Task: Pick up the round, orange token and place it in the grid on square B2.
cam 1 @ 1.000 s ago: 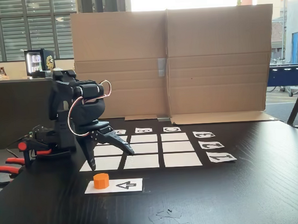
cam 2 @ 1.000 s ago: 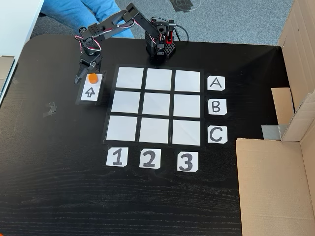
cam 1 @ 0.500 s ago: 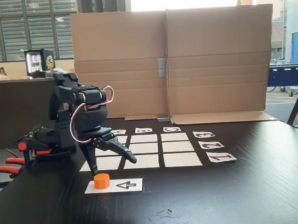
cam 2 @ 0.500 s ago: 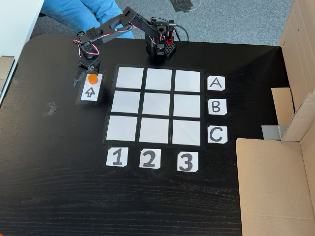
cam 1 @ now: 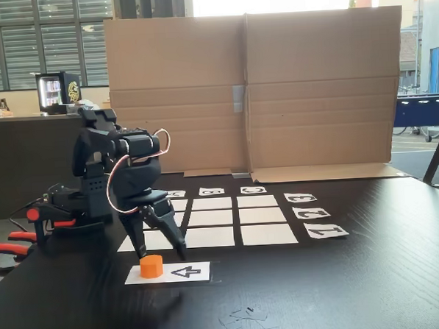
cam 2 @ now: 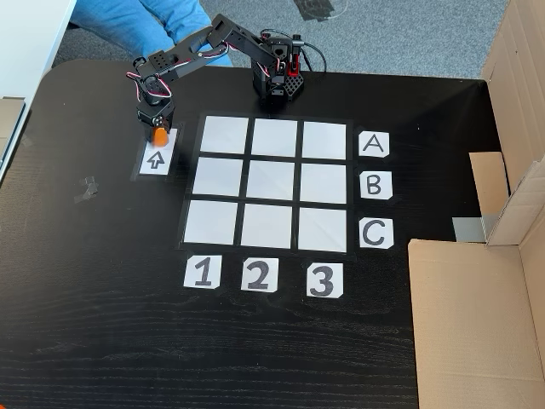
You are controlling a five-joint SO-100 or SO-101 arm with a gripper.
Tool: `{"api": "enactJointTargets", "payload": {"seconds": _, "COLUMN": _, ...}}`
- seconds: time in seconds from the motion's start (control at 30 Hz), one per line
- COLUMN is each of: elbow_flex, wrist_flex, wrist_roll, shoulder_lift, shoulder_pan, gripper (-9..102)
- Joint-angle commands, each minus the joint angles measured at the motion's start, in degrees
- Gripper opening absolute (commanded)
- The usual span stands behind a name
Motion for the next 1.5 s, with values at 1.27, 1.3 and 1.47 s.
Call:
{"api": "enactJointTargets", "payload": {"seconds": 1.27, "elbow_flex": 22.59, "wrist_flex": 0.35, "wrist_roll": 7.21, "shoulder_lift": 57.30, "shoulder_pan": -31.11, "gripper": -1}}
{"api": "enactJointTargets", "payload": {"seconds": 1.3, "elbow_flex": 23.03, "wrist_flex": 0.35, "wrist_roll": 8.00, "shoulder_lift": 58.18, "shoulder_pan": -33.49, "gripper": -1}}
{"api": "enactJointTargets", "payload": {"seconds": 1.47, "elbow_flex": 24.52, "wrist_flex": 0.35, "wrist_roll": 12.30, "shoulder_lift": 59.94, "shoulder_pan": -44.74, "gripper": -1}}
